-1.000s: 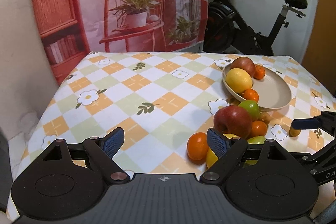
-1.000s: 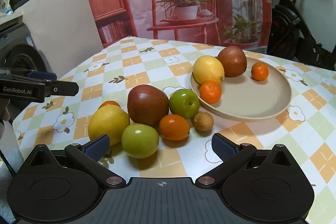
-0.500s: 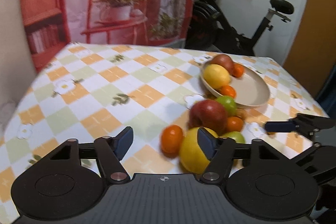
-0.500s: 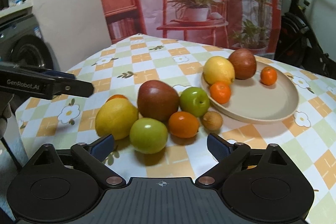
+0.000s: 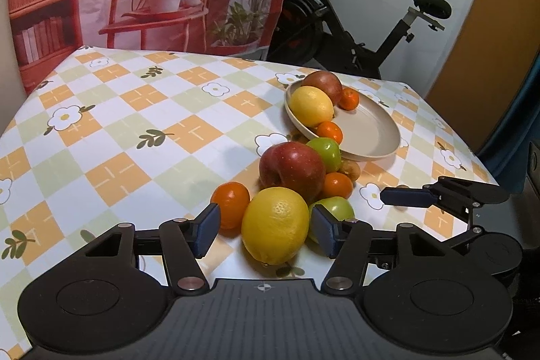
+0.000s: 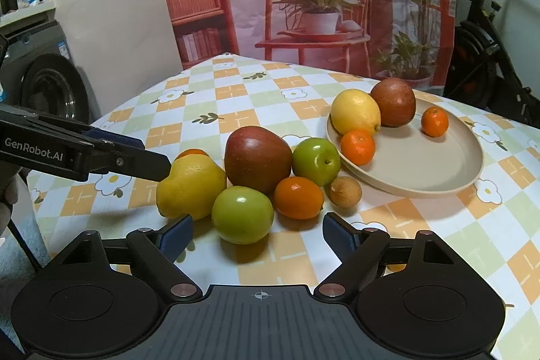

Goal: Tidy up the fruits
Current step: 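Move the open left gripper around the red apple in the fruit pile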

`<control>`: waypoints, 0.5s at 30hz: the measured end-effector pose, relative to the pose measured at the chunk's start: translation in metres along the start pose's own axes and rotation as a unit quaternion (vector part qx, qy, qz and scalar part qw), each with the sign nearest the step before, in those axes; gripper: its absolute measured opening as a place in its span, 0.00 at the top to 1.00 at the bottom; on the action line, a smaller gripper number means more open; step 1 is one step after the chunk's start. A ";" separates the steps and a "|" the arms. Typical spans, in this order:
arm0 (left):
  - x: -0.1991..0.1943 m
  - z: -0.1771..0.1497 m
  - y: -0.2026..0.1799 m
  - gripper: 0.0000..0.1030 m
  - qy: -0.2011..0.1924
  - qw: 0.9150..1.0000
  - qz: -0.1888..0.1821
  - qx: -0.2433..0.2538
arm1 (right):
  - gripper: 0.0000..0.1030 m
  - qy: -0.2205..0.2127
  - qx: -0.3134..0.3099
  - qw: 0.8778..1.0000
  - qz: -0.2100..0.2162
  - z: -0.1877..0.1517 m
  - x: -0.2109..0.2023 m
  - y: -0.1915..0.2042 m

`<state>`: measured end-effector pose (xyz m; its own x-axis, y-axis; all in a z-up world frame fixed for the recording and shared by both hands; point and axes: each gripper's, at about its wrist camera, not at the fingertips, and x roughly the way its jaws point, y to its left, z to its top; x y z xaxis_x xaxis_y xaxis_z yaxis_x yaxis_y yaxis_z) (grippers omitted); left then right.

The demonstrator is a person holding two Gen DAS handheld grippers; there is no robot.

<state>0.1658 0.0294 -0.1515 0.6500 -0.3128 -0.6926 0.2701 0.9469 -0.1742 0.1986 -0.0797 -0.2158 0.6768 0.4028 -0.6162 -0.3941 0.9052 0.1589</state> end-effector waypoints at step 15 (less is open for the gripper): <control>-0.010 0.025 0.028 0.45 -0.034 0.999 0.022 -0.032 | 0.42 -0.006 -0.120 0.993 -0.002 0.033 0.003 0.010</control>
<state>0.1846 0.0575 -0.1315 0.7074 -0.2730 -0.6520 0.1962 0.9620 -0.1899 0.2173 -0.0654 -0.1912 0.6860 0.4015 -0.6068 -0.5262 0.8497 -0.0327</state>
